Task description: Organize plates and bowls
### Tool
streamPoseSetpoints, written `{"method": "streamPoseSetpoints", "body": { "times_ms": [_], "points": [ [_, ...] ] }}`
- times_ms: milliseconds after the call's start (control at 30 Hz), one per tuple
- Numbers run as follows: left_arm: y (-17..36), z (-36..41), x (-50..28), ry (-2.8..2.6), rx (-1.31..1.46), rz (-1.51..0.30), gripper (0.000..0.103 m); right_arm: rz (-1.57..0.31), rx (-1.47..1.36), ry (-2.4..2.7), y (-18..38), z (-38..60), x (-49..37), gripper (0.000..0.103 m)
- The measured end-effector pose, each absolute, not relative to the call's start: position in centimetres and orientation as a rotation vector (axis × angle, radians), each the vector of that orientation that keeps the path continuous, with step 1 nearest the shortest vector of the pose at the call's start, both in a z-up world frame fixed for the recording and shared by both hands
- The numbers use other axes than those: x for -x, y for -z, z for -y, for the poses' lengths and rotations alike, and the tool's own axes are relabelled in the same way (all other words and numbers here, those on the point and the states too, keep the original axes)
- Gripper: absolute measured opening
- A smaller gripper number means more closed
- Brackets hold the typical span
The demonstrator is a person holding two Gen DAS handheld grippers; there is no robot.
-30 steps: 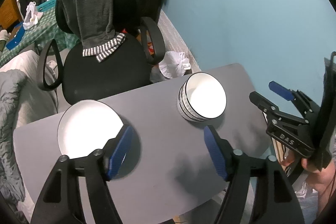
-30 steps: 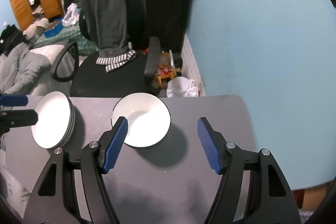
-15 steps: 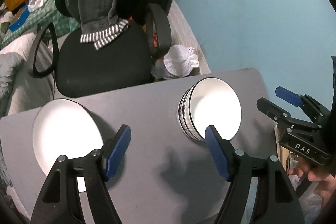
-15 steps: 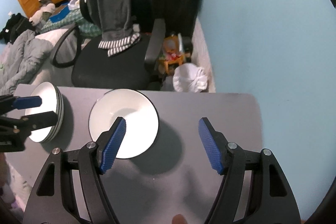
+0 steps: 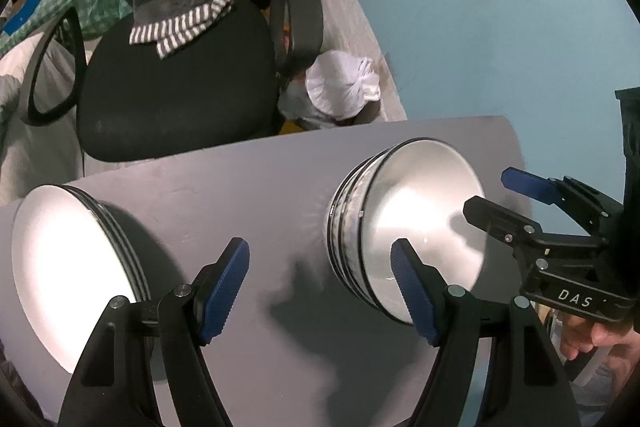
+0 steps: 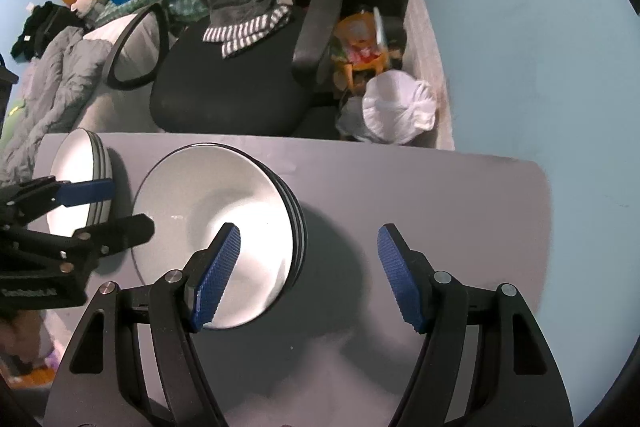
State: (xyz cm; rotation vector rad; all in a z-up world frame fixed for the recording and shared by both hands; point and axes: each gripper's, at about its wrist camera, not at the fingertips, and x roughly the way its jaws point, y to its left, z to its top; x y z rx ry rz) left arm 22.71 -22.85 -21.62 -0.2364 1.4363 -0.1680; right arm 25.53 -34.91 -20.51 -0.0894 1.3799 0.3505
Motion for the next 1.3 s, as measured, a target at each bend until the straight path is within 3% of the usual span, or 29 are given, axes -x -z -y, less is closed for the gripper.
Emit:
{"method": "streamPoseSetpoints", "body": {
  "times_ms": [467,900,1000,1167,1300],
  "points": [
    [25.1,23.8,-24.6,0.158,0.266,-1.535,0.075,-1.551,-0.004,-0.393,25.0,35.2,-27.0,0.07],
    [26.1,23.7,-25.2,0.138,0.304,-1.561,0.074,-1.583,-0.035,-0.418,25.9,35.3,-27.2,0.07],
    [26.1,23.8,-25.1,0.154,0.323,-1.556,0.066,-1.578,-0.033,-0.419,26.0,35.2,-27.2,0.07],
    [25.7,24.3,-24.9,0.202,0.359,-1.534,0.039,-1.602,-0.052,-0.454,26.3,35.1,-27.1,0.065],
    [25.4,24.5,-24.8,0.195,0.355,-1.534,0.037,-1.614,-0.071,-0.482,26.3,34.9,-26.7,0.063]
  ]
}}
